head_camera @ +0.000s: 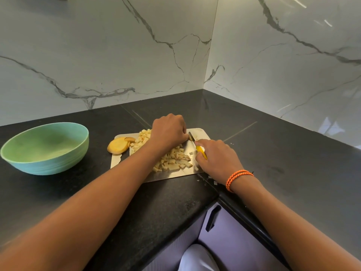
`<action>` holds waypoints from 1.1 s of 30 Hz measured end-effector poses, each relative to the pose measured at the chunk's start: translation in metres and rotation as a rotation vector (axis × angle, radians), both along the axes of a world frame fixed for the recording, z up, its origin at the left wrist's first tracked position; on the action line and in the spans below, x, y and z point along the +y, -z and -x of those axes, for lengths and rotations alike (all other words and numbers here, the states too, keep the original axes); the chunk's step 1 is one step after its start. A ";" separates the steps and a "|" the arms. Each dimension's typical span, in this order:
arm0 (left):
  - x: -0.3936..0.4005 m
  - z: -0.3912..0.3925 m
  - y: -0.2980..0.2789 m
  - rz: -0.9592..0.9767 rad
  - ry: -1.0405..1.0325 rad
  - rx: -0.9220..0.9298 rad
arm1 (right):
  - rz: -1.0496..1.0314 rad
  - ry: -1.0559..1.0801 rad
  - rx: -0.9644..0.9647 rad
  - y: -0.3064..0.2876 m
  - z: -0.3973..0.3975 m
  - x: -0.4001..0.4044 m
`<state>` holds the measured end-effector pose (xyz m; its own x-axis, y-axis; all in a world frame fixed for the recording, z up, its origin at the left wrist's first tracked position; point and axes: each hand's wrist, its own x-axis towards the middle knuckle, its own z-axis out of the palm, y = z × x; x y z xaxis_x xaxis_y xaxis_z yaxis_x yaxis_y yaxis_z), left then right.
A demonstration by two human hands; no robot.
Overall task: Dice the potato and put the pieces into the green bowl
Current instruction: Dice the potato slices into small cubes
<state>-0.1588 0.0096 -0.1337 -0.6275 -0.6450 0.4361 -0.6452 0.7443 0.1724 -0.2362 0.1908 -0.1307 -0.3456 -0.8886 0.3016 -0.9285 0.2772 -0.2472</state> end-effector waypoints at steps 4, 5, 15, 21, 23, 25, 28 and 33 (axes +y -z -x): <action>0.002 0.002 -0.001 0.002 -0.013 0.003 | 0.000 -0.015 -0.053 0.003 0.000 0.014; 0.003 0.002 -0.001 0.004 -0.018 0.005 | 0.003 -0.015 -0.054 0.004 0.000 0.019; 0.006 0.000 0.000 0.015 -0.012 0.002 | 0.053 -0.019 -0.079 0.000 0.007 0.041; 0.003 -0.001 -0.002 -0.039 0.003 -0.016 | 0.121 0.044 -0.065 -0.005 0.018 0.022; 0.003 0.001 -0.002 -0.023 0.004 -0.015 | 0.127 0.053 -0.069 -0.005 0.021 0.016; 0.003 0.003 -0.001 -0.016 0.013 -0.012 | 0.127 0.063 -0.071 -0.004 0.024 0.011; 0.003 0.004 -0.001 -0.013 0.021 -0.006 | 0.122 0.071 -0.075 -0.002 0.026 0.004; -0.006 0.001 -0.001 -0.088 0.035 0.004 | 0.126 0.070 -0.089 0.003 0.026 -0.003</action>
<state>-0.1597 0.0040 -0.1324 -0.6486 -0.6586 0.3816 -0.6181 0.7483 0.2408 -0.2618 0.1881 -0.1334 -0.4352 -0.8188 0.3744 -0.8810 0.3017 -0.3644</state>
